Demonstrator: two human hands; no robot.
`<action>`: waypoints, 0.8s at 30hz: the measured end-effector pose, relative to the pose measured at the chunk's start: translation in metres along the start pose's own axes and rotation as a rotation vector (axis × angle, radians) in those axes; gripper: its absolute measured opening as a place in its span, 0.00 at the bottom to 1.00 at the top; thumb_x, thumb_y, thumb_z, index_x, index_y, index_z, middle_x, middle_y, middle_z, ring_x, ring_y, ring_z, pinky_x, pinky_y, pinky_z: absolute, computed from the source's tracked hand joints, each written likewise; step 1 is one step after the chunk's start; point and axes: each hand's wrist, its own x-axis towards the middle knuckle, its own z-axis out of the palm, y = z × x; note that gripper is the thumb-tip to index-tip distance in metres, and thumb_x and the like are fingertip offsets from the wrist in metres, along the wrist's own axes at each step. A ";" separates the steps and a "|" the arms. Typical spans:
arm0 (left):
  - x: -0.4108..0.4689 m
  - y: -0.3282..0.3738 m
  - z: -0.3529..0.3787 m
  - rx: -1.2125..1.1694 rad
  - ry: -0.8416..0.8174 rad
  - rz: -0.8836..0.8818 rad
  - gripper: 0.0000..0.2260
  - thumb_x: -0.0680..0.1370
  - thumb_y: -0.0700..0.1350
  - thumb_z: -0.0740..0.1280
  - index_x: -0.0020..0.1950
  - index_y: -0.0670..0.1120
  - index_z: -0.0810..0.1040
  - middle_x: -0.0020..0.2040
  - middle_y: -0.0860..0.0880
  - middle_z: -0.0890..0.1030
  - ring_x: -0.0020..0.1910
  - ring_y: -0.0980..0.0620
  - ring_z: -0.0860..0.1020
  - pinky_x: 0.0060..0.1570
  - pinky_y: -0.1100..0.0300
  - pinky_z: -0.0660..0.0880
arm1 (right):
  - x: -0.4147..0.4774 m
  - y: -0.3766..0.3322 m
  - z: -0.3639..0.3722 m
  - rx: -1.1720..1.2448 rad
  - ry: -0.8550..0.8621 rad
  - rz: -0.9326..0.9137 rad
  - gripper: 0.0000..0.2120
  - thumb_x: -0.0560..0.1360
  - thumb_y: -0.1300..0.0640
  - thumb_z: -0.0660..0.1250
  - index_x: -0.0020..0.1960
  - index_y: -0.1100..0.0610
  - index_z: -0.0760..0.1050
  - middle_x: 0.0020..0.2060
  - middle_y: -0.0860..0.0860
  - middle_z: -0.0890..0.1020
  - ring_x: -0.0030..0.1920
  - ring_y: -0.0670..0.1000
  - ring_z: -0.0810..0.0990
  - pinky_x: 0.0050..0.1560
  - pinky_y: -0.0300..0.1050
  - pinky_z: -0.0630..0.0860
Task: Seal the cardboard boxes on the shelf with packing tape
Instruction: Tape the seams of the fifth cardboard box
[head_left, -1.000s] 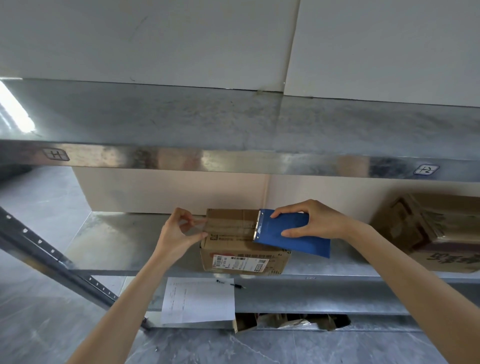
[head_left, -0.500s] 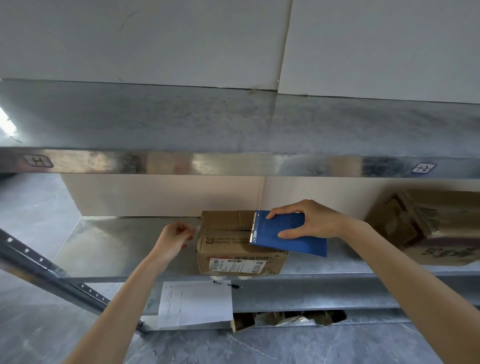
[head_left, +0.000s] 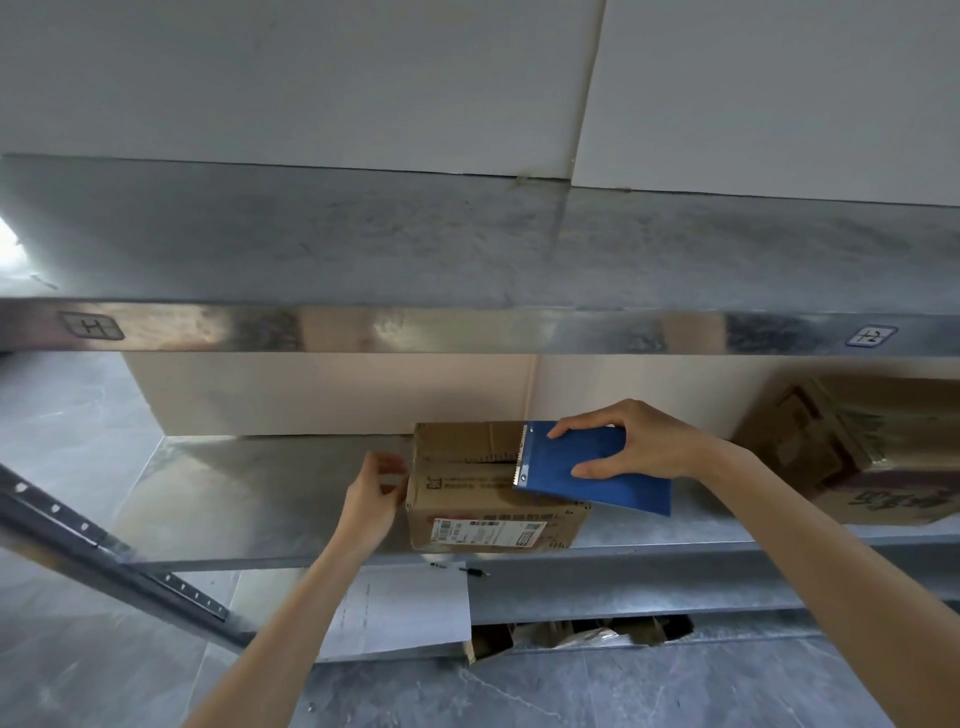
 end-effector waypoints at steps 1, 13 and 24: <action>-0.002 -0.001 0.001 0.002 0.018 0.000 0.08 0.79 0.36 0.67 0.56 0.44 0.74 0.50 0.49 0.80 0.51 0.48 0.80 0.50 0.56 0.78 | 0.000 0.000 0.000 0.001 0.001 0.002 0.18 0.70 0.47 0.76 0.57 0.34 0.78 0.60 0.35 0.78 0.55 0.38 0.78 0.56 0.39 0.78; -0.015 0.043 0.018 0.215 0.097 0.472 0.11 0.78 0.43 0.68 0.61 0.49 0.77 0.62 0.55 0.76 0.62 0.55 0.74 0.63 0.58 0.71 | 0.001 -0.004 0.002 -0.017 0.003 -0.008 0.18 0.71 0.48 0.76 0.59 0.36 0.77 0.61 0.33 0.75 0.57 0.36 0.76 0.56 0.33 0.76; -0.017 0.040 0.053 0.728 0.180 0.483 0.27 0.78 0.60 0.50 0.73 0.52 0.71 0.73 0.53 0.72 0.73 0.52 0.69 0.68 0.51 0.68 | 0.008 -0.002 -0.016 -0.099 -0.213 -0.093 0.23 0.71 0.42 0.74 0.63 0.33 0.70 0.61 0.31 0.72 0.57 0.34 0.74 0.53 0.34 0.72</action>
